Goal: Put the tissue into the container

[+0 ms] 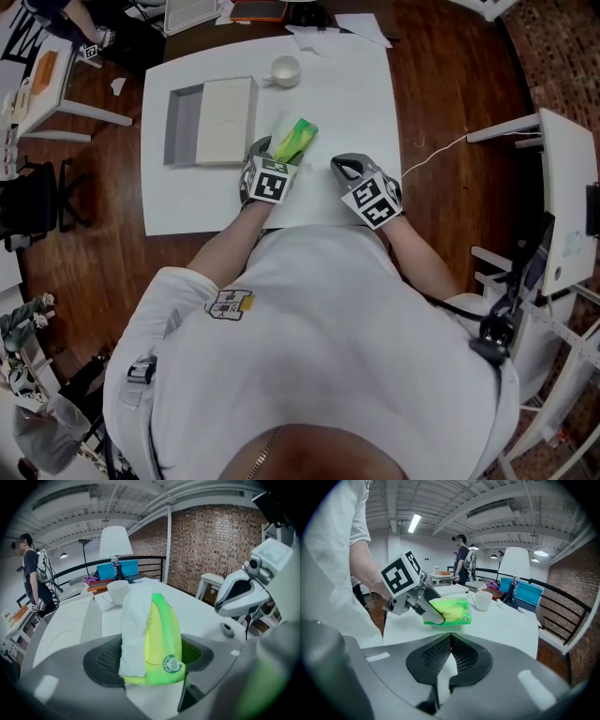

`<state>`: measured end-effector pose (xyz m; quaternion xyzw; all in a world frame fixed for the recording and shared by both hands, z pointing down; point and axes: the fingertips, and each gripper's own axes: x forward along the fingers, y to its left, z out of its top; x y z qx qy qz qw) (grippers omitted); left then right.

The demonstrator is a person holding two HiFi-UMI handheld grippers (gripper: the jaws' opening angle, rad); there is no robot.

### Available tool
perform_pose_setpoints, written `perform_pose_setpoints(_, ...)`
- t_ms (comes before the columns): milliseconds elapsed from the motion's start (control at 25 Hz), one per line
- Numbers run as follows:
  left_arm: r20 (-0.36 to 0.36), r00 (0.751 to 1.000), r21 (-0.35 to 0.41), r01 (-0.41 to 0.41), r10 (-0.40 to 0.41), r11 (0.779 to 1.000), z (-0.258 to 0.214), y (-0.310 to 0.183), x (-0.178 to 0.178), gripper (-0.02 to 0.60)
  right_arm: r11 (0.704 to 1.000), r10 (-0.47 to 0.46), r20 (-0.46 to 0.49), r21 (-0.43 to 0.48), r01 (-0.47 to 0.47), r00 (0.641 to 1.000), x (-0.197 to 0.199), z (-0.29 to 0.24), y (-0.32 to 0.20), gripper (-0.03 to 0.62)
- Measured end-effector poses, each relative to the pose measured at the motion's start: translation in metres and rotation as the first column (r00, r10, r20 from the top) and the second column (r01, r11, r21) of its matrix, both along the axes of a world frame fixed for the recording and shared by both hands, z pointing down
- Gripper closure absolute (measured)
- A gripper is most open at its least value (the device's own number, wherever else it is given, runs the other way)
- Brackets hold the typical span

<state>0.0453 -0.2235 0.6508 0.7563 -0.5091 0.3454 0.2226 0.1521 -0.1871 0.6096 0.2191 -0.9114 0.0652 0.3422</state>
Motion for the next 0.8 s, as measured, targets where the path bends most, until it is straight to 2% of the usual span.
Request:
perform_pose_setpoints(200, -0.083, 0.996, 0.086, 0.043, -0.036, 0.995, -0.048, -0.01, -0.009, 0.25, 1.0, 0.002, 0.01, 0.025, -0.002, 1.0, -0.01, -0.009, -0.008, 0.594)
perform_pose_setpoints(360, -0.131, 0.988, 0.149, 0.095, -0.076, 0.984, -0.079, -0.02, -0.037, 0.25, 0.999, -0.006, 0.022, 0.052, 0.005, 1.0, -0.028, -0.021, -0.02, 0.594)
perform_pose_setpoints(600, -0.144, 0.968, 0.206, 0.233, -0.206, 0.95, -0.115, -0.023, -0.12, 0.25, 0.995, -0.06, 0.044, 0.088, 0.056, 0.997, -0.07, -0.04, -0.019, 0.594)
perform_pose_setpoints(800, -0.135, 0.944, 0.229, 0.327, -0.302, 0.917, -0.125, -0.022, -0.193, 0.25, 0.987, -0.104, 0.068, 0.128, 0.095, 0.992, -0.114, -0.06, -0.018, 0.594)
